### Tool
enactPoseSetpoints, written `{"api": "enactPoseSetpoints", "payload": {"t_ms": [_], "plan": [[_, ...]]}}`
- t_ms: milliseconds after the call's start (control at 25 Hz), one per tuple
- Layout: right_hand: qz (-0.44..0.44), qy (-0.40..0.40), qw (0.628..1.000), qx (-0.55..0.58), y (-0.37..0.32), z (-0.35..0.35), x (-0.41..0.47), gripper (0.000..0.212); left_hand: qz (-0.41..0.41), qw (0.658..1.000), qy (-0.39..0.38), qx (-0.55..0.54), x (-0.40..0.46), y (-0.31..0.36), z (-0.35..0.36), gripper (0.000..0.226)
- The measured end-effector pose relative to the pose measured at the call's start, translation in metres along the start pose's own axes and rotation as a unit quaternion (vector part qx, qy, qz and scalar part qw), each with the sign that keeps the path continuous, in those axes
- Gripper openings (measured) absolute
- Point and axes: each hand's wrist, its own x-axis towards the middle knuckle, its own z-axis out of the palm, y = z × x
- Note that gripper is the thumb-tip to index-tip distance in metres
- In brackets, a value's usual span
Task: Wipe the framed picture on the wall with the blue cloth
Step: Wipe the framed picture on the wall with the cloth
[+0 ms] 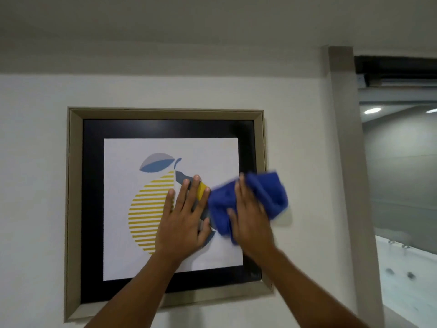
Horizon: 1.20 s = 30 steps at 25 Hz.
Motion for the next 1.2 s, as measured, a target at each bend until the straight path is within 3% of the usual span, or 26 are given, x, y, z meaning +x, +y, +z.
{"api": "enactPoseSetpoints", "payload": {"t_ms": [160, 240, 360, 480, 600, 840, 1000, 1200], "plan": [[0.091, 0.064, 0.993, 0.027, -0.002, -0.023, 0.119, 0.074, -0.001, 1.000, 0.000, 0.003, 0.000, -0.001, 0.004, 0.075], [0.103, 0.058, 0.993, 0.021, -0.002, -0.013, 0.121, 0.079, -0.002, 1.000, 0.005, 0.008, 0.000, -0.001, 0.005, 0.074], [0.081, 0.046, 0.996, 0.007, -0.004, 0.003, 0.065, 0.082, -0.003, 1.000, 0.007, 0.010, -0.003, -0.001, 0.005, 0.073], [0.114, -0.029, 0.992, 0.045, -0.018, 0.026, -0.053, 0.080, -0.003, 1.000, 0.005, 0.006, -0.005, -0.001, 0.006, 0.074], [0.131, -0.051, 0.990, 0.015, -0.026, 0.042, -0.150, 0.075, -0.006, 1.000, 0.018, 0.010, -0.005, 0.000, 0.009, 0.075], [0.240, -0.025, 0.970, 0.017, -0.072, 0.059, -0.140, 0.075, -0.006, 1.000, 0.020, 0.009, -0.005, 0.001, 0.007, 0.074], [0.163, -0.007, 0.984, -0.071, -0.038, 0.047, -0.150, 0.080, -0.004, 1.000, 0.022, 0.014, -0.005, -0.001, 0.008, 0.072], [0.106, -0.102, 0.980, -0.133, -0.004, 0.034, -0.167, 0.078, 0.000, 0.999, 0.033, 0.013, -0.005, -0.002, 0.009, 0.074]]}}
